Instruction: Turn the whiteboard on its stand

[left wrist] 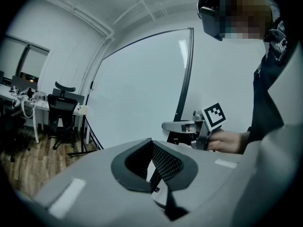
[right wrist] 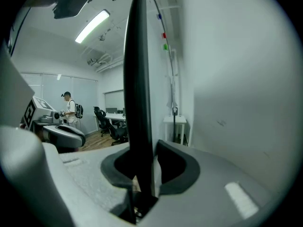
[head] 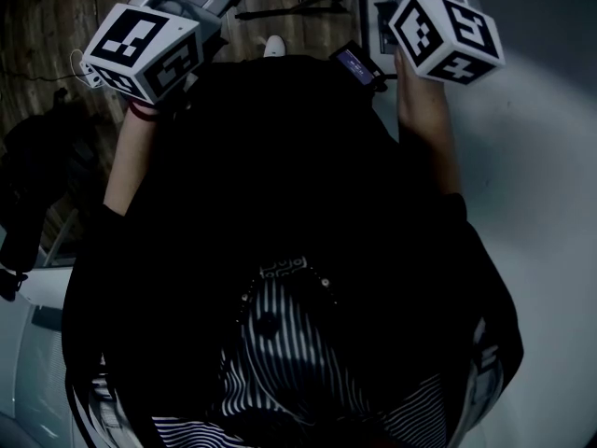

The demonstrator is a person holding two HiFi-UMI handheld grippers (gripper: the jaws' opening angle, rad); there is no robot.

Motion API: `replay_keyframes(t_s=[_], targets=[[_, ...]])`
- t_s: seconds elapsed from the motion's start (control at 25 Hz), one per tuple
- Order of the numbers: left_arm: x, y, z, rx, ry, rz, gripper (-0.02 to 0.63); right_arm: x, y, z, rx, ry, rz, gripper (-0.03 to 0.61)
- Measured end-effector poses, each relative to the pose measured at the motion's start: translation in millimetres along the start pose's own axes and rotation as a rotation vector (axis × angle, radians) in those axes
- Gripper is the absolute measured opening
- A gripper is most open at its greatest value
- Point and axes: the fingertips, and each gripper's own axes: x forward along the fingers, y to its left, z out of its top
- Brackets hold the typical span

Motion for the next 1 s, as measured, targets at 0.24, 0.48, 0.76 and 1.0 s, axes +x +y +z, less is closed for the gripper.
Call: replay_keyframes(t_s=[0.24,0.48,0.76,1.0], targets=[[0.1,-9.9,1.2,0.013,-0.002,-0.025,0.002,-7.9,8.4,-1.0,-0.009,0.006,0.011,0.095],[-2.9,-10.7,-6.9,0.008,0.001,-0.007,0.002,-3.8,0.6,-6.9,-0.003,-0.012,0.003,0.094],[-2.1,-2.6,3.9,0.012,-0.009,-0.022,0.002,21.9,-0.2,11.0,-0.028,-0.05,-0.005,0.094],[0.5,-14.2,10.6,0.037,-0.02,-0.05,0.002,30.9,10.7,13.3,-0.073,-0.016,0.039,0.11]])
